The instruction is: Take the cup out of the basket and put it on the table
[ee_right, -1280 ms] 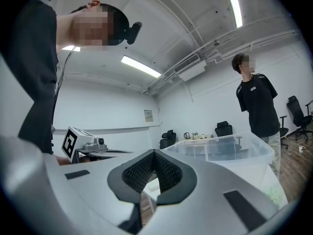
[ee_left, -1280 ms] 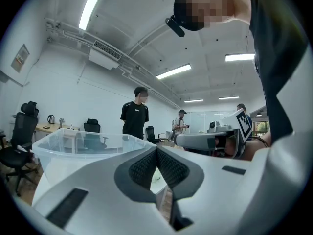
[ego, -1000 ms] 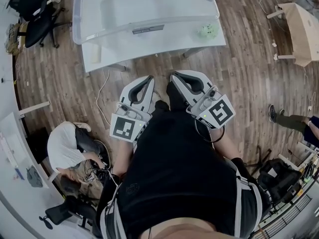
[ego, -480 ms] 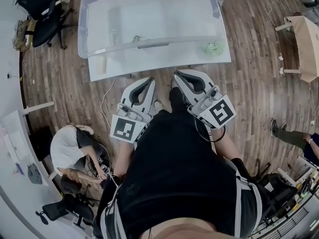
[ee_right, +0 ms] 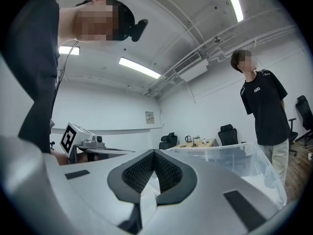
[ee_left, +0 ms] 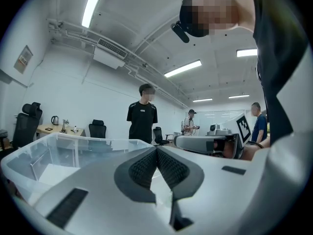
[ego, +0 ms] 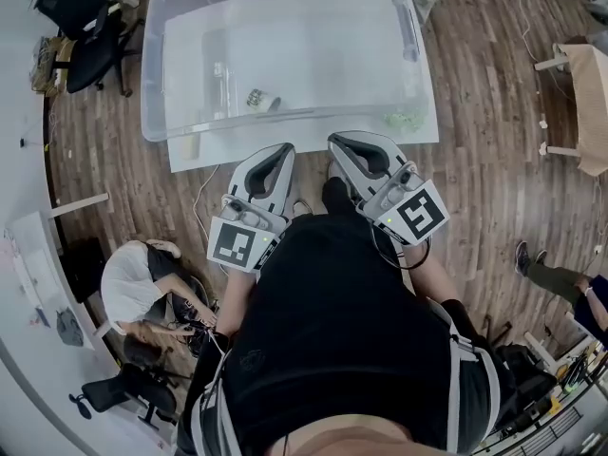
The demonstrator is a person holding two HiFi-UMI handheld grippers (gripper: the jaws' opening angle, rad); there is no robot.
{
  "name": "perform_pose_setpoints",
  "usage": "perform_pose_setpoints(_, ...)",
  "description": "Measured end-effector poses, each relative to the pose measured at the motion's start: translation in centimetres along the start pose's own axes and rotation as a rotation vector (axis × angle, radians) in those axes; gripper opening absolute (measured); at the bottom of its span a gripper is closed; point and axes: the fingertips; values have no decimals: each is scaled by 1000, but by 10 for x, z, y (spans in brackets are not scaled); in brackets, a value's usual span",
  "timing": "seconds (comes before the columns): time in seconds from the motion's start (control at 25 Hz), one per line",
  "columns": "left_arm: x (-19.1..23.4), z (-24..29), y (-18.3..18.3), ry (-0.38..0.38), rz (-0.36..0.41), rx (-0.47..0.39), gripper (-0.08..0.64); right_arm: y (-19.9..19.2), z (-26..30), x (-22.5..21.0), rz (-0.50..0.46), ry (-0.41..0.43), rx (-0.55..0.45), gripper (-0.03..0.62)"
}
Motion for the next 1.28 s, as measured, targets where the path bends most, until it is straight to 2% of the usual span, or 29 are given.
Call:
perform_pose_setpoints(0.4,-6,54,10,50,-1,18,18,0,-11,-56,14,44,-9,17)
perform_pose_setpoints(0.56,-4,61,10,76,-16,27,18,5,-8,-62,20,80,-37,17)
perform_pose_setpoints(0.72,-3,66,11,83,-18,38,18,-1,-5,-69,28,91,-4,17)
perform_pose_setpoints(1.0,26,67,11,98,-39,33,18,-1,23,-71,31,109,18,17)
perform_pose_setpoints(1.28,61,72,20,59,-17,22,18,11,54,-76,17,74,17,17)
Point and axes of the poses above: the fingertips, and each gripper's own axes: z forward along the fingers, x to its left, y out of its top, and after that the axes turned 11 degrees about x, right-handed
